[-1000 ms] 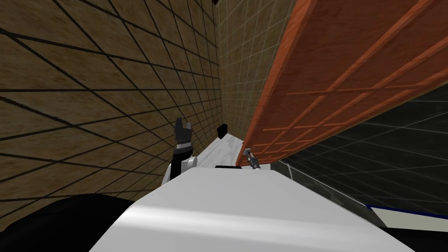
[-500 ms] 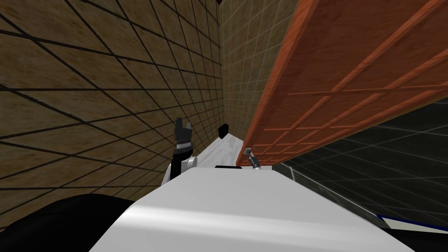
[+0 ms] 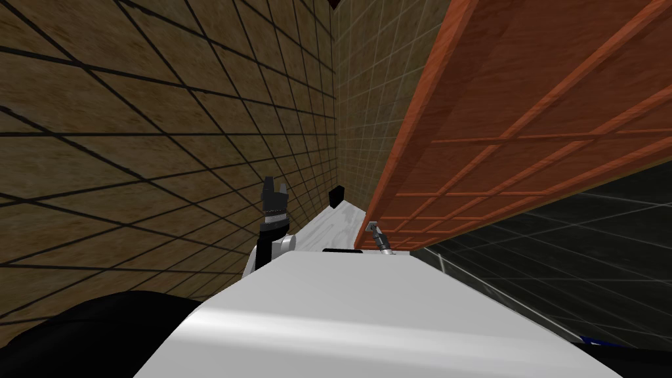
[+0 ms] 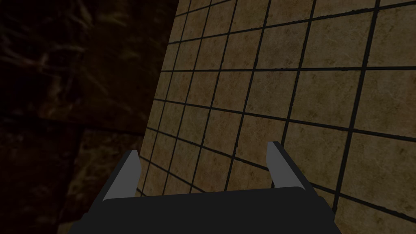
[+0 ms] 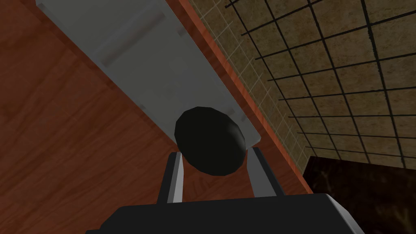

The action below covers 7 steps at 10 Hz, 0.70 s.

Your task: Push the door open

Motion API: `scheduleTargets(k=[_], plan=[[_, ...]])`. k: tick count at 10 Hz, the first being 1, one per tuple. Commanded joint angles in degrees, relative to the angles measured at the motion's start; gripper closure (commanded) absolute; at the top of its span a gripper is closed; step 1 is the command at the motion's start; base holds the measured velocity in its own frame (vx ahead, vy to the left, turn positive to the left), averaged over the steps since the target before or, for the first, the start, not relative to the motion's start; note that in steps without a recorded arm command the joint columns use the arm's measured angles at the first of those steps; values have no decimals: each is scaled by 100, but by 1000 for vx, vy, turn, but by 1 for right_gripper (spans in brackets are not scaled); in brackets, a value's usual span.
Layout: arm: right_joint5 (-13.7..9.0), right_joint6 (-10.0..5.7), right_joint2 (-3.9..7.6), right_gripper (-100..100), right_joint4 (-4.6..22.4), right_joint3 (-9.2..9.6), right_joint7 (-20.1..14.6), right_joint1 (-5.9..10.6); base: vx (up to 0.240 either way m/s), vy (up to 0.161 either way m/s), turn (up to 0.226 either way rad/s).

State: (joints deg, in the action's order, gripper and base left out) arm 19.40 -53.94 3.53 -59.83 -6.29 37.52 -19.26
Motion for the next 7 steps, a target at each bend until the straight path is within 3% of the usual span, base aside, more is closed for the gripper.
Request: scheduleTargets(k=[1, 4, 5, 6, 7], plan=[[-185, 13, 76, 100, 4, -89, -286, 78, 6, -5, 70], [-302, 18, 85, 100, 31, -90, -542, 114, 1, -12, 37], [-425, 23, 93, 100, 58, -92, -768, 152, -1, -20, 39], [-449, -9, 89, -100, 45, -10, -826, 150, -15, -18, 29], [-512, -8, 93, -100, 53, 22, -944, 163, -28, -13, 19]])
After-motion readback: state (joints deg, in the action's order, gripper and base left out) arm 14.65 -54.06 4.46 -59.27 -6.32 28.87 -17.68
